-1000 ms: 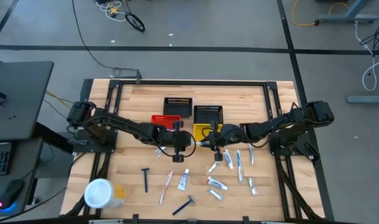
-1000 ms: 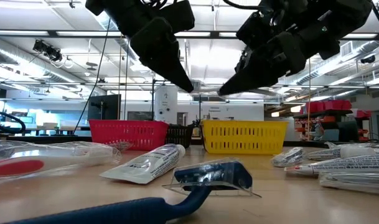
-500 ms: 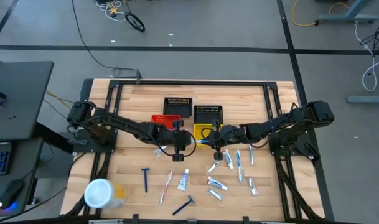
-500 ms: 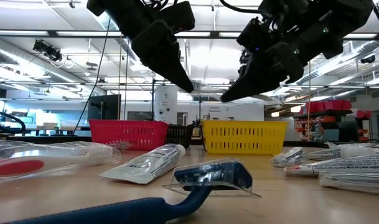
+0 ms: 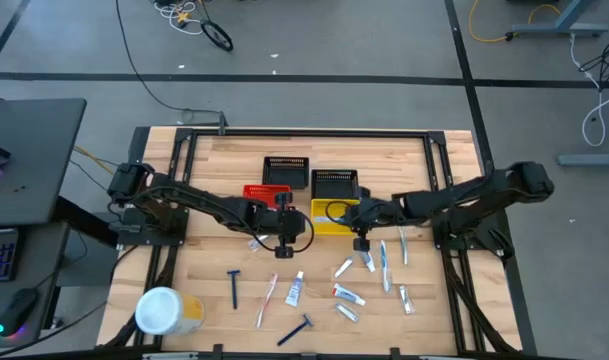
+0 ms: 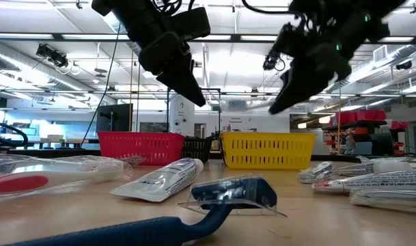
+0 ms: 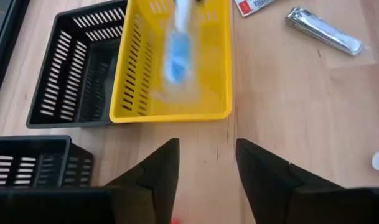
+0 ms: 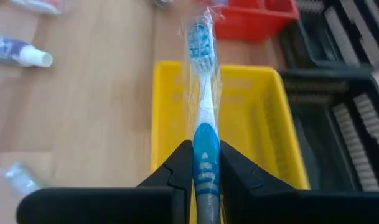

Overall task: Pick & Place Travel size toiletries
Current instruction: Put the blue toothbrush into the yellow bin

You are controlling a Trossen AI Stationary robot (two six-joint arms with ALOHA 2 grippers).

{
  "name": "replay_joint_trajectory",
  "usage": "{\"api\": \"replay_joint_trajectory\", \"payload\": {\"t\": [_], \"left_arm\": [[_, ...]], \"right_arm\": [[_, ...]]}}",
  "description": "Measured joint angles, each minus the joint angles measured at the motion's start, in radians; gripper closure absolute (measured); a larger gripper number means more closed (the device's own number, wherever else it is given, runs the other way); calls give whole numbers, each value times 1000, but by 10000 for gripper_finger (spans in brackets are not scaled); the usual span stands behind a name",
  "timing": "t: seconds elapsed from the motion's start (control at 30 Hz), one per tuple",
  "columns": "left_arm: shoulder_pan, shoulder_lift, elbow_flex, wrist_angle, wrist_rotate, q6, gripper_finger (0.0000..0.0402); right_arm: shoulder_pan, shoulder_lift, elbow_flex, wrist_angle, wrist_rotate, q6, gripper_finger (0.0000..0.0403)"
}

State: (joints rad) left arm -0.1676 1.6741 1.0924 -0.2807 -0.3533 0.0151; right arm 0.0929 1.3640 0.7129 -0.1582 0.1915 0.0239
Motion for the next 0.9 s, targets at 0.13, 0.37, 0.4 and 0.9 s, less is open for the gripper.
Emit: {"api": "replay_joint_trajectory", "payload": {"t": [0.13, 0.37, 0.4, 0.9], "left_arm": [[0, 0, 0, 5, -34, 26, 228], [0, 0, 0, -6, -74, 28, 236], [0, 0, 0, -10, -74, 27, 237], [-10, 0, -1, -109, -70, -44, 262]], "right_arm": [[-21, -14, 145, -373, -15, 66, 354], [-63, 78, 300, -539, -114, 95, 354], [-69, 96, 301, -542, -118, 80, 354], [-130, 229, 299, -442, -88, -32, 304]]}}
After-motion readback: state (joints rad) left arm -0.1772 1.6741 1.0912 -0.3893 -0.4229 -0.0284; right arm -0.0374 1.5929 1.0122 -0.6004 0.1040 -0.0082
